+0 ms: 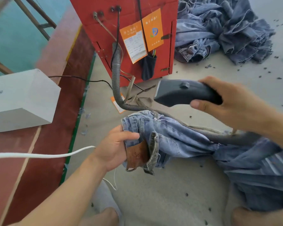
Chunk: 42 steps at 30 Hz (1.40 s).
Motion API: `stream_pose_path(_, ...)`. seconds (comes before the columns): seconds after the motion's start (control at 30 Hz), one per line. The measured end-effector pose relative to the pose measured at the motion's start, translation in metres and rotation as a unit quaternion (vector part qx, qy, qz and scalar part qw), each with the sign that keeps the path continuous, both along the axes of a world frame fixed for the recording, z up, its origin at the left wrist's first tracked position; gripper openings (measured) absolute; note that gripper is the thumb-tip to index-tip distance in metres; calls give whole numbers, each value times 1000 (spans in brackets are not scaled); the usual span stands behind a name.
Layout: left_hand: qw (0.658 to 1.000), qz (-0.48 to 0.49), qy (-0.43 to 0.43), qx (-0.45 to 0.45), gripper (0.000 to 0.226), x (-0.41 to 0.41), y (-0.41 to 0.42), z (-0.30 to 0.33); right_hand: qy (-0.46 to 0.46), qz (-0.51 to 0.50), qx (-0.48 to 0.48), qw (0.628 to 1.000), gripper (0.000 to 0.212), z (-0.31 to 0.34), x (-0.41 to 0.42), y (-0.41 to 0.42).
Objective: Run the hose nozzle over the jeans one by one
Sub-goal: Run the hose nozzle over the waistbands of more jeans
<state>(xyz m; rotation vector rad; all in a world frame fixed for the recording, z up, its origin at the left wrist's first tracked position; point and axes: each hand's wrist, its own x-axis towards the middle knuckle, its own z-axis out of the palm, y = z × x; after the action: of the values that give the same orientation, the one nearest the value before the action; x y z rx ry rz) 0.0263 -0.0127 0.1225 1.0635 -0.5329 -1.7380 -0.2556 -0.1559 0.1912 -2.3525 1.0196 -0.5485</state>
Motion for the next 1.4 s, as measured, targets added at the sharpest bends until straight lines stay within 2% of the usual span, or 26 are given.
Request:
stream_pose_path(0.1, 1000, 6, 11, 3, 51, 3, -2, 4, 24, 4, 12, 1000, 42, 12, -8, 2)
stream_pose_path(0.17, 998, -17, 61, 5, 54, 3, -3, 6, 75, 15, 24, 997, 47, 11, -9, 8)
stream_pose_path(0.27, 991, -69, 111, -1, 73, 0, -5, 7, 156, 54, 9, 986, 44, 4, 5, 23)
stream_pose_path(0.33, 986, -105, 130, 6, 90, -1, -7, 6, 147, 63, 3, 987, 41, 2, 19, 34)
stream_pose_path(0.43, 976, -154, 154, 12, 102, -5, -5, 3, 79, 48, -7, 996, 46, 2, 34, 44)
stream_pose_path(0.57, 983, -133, 121, 37, 93, -10, -1, -4, 39, -9, 12, 999, 44, 15, 21, 30)
stream_pose_path(0.7, 985, -114, 123, 29, 92, -8, 0, -4, 127, 42, 61, 989, 40, 24, -2, 27)
stream_pose_path(0.83, 978, -139, 151, 23, 95, -7, 1, -7, 181, 88, 17, 979, 44, 13, 20, 50)
stream_pose_path(0.97, 976, -146, 152, 51, 97, -1, 0, -9, 139, 34, -15, 990, 41, 7, 24, 49)
stream_pose_path(1.07, 975, -121, 158, 99, 91, -6, 5, -8, 71, -39, 4, 997, 42, 10, 10, 34)
stream_pose_path(1.13, 980, -83, 131, 124, 69, -11, 7, -7, 54, -46, 31, 997, 42, 16, 1, 25)
stream_pose_path(1.17, 985, -64, 95, 130, 57, -12, 7, -7, 56, -46, 39, 997, 42, 19, -4, 21)
stream_pose_path(1.23, 990, -38, 41, 127, 48, -9, 6, -6, 64, -48, 47, 996, 41, 20, -12, 18)
stream_pose_path(1.4, 996, -41, 22, 79, 38, -8, 7, -3, 98, -11, 65, 993, 35, 16, -12, 22)
